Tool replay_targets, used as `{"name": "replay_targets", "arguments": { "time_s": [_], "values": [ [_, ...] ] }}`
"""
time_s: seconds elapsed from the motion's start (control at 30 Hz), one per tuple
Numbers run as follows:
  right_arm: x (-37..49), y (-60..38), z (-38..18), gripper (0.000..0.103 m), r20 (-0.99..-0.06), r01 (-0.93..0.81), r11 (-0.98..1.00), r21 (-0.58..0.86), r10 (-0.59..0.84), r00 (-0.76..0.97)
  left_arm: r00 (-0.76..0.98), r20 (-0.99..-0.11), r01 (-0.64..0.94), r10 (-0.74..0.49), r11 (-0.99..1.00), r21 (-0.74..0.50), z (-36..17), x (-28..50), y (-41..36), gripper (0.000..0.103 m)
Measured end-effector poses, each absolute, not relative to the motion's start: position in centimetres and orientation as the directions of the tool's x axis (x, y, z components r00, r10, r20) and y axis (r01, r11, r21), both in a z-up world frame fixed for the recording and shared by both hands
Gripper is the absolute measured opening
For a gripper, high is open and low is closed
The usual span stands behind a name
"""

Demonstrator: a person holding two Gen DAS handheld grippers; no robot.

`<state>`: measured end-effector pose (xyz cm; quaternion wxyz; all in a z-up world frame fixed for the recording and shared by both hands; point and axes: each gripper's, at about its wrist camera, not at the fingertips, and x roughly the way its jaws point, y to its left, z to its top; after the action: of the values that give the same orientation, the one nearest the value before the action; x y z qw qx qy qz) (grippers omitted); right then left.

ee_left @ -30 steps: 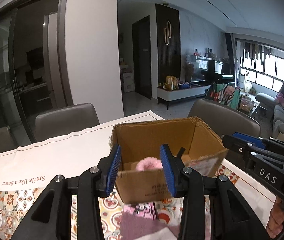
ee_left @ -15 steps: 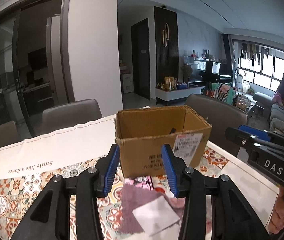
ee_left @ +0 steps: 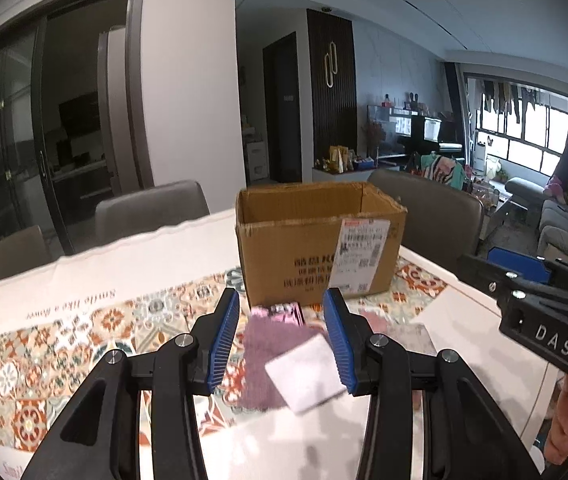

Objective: Organize soft objects
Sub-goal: 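Move both open tools back down toward the remaining items on the table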

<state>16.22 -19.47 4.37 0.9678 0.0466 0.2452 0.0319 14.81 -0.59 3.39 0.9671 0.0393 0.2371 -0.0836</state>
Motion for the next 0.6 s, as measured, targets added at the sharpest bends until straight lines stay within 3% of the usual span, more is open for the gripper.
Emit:
{"name": "replay_targets", "arguments": {
  "time_s": [0.6],
  "values": [
    [13.2, -17.8, -2.8, 0.047, -0.623, -0.056, 0.990, 0.128, 0.125, 0.773, 0.805, -0.573, 0.199, -0.152, 0.980, 0.020, -2.6, 12.1, 0.8, 0.044]
  ]
}}
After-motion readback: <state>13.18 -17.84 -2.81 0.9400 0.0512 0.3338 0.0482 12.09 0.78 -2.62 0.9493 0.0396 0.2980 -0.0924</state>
